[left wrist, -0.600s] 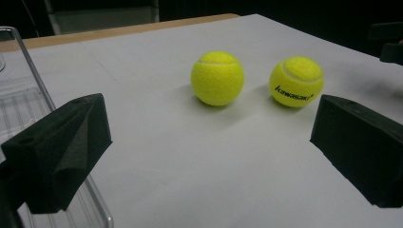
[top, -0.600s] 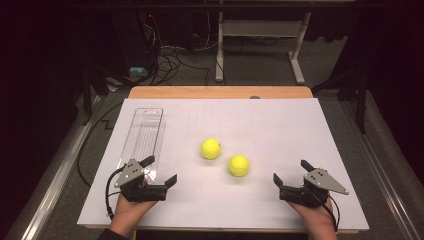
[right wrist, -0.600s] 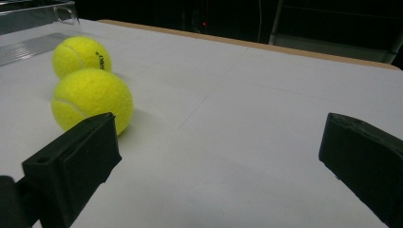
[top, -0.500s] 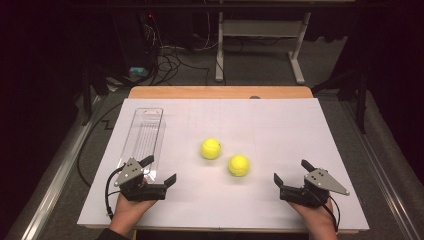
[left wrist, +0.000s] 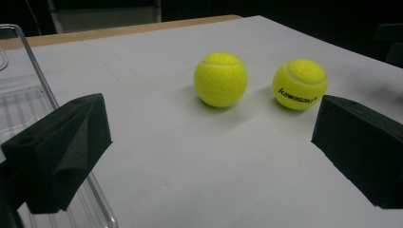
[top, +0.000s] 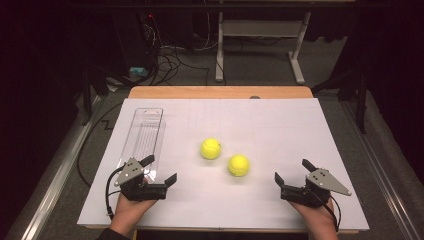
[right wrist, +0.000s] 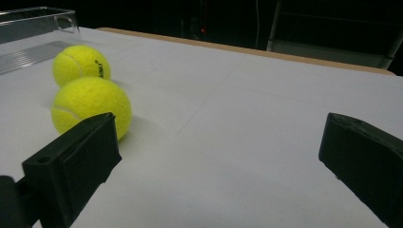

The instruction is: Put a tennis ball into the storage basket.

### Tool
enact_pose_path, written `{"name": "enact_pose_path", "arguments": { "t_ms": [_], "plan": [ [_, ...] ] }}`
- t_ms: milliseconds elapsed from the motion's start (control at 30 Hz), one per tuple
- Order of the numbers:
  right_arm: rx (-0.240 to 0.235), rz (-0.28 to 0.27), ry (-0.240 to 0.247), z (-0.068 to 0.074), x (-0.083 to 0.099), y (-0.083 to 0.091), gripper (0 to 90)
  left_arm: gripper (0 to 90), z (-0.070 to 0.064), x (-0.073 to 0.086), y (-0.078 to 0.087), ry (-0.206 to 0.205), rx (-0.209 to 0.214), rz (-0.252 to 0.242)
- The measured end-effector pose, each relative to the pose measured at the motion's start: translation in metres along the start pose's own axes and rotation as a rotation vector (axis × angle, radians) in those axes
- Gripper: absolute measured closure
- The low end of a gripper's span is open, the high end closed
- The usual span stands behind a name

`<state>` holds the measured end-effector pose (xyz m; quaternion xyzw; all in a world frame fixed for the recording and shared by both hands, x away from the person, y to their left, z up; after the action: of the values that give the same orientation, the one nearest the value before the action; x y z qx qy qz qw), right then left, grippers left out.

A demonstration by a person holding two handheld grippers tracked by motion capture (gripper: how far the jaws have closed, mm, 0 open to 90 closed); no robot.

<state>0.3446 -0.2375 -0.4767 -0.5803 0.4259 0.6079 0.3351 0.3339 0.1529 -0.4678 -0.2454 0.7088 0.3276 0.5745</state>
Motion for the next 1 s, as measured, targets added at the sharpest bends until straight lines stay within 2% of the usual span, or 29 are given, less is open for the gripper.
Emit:
{"name": "enact_pose_path", "arguments": {
  "t_ms": [300, 900, 1000],
  "plan": [
    [-0.006, 0.005, 0.006, 0.002, 0.001, -0.001, 0.0, 0.5, -0.004, -0.001, -0.003, -0.002, 0.011, 0.018],
    [-0.021, 0.01, 0.011, 0.005, 0.001, -0.003, 0.0, 0.5, -0.026, 0.007, -0.014, -0.074, 0.064, 0.173],
    [-0.024, 0.012, 0.016, 0.005, 0.002, -0.003, 0.0, 0.5, -0.03, 0.011, -0.016, -0.094, 0.075, 0.213]
  ]
}}
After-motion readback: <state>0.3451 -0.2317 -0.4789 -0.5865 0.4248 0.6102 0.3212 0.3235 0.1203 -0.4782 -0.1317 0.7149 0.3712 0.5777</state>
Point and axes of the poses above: each handheld gripper's, and its own axes: y roughly backward along the jaws, x roughly out of its underside, z roughly to its left, the point moved 8 cm from there along -y, roughly forward along the jaws, and after that the axes turned 10 degrees about -z, right-handed, at the moved point
